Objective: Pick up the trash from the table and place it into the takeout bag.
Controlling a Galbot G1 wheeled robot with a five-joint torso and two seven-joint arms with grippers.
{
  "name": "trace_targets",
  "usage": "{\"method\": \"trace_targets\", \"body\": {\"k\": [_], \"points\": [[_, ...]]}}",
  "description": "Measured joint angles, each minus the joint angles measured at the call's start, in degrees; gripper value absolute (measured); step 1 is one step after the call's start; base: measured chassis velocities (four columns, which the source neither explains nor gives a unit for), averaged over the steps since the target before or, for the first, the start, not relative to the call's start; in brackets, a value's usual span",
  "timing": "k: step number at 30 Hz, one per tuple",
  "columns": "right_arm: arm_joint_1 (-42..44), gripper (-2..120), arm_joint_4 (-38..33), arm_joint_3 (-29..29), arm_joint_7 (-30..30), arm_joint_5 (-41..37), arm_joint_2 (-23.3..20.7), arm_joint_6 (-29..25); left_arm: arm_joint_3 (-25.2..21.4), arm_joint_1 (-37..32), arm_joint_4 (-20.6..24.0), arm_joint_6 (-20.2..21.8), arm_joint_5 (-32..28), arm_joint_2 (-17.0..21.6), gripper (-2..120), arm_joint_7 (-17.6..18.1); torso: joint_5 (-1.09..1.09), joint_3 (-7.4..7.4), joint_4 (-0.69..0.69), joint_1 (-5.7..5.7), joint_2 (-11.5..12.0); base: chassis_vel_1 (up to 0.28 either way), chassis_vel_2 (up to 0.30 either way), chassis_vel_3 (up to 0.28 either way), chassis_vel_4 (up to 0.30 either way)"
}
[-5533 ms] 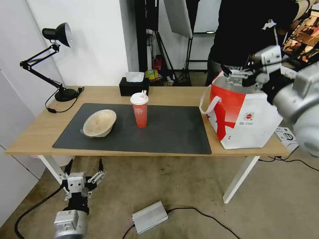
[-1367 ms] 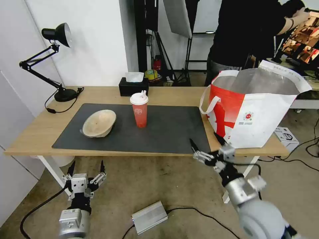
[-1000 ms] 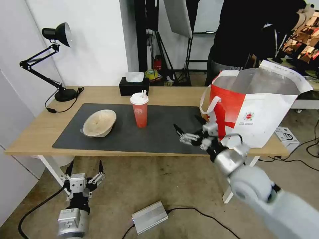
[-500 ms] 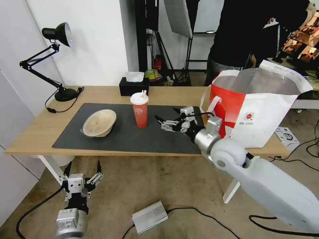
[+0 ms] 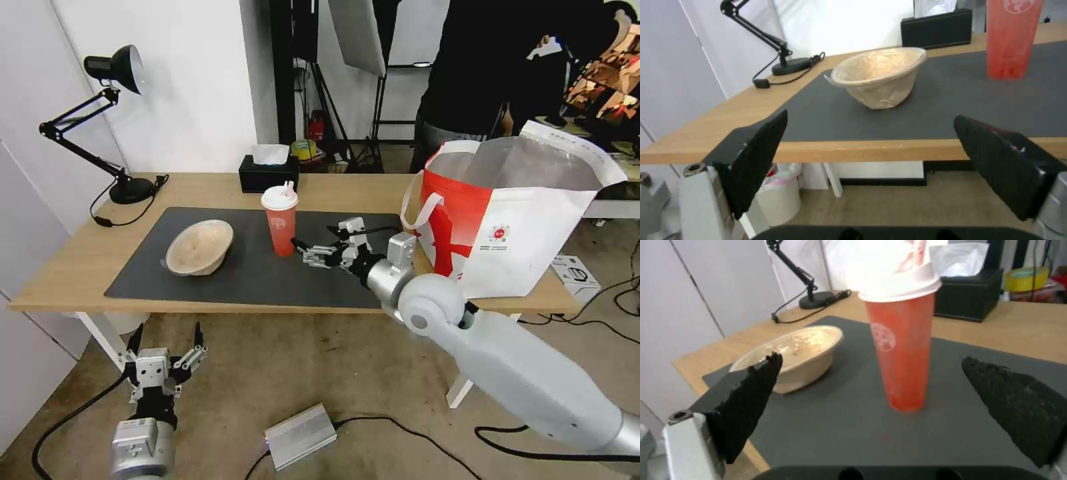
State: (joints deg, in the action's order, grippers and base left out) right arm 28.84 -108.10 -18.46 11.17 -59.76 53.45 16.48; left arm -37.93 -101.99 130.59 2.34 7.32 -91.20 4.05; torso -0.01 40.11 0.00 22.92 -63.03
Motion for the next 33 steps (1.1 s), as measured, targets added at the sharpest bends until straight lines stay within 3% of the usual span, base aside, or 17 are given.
{"method": "trace_targets", "body": {"k": [33], "points": [[-4.7,100,11.0,-4.3,1.2,-0.1,9.1,0.3,-1.3,0.1,0.5,-0.3,-0.9,0.1,100,0.2,0.00,0.00,0.00,0.00,0.0,0.000,0.000,0.000,0.000]]}}
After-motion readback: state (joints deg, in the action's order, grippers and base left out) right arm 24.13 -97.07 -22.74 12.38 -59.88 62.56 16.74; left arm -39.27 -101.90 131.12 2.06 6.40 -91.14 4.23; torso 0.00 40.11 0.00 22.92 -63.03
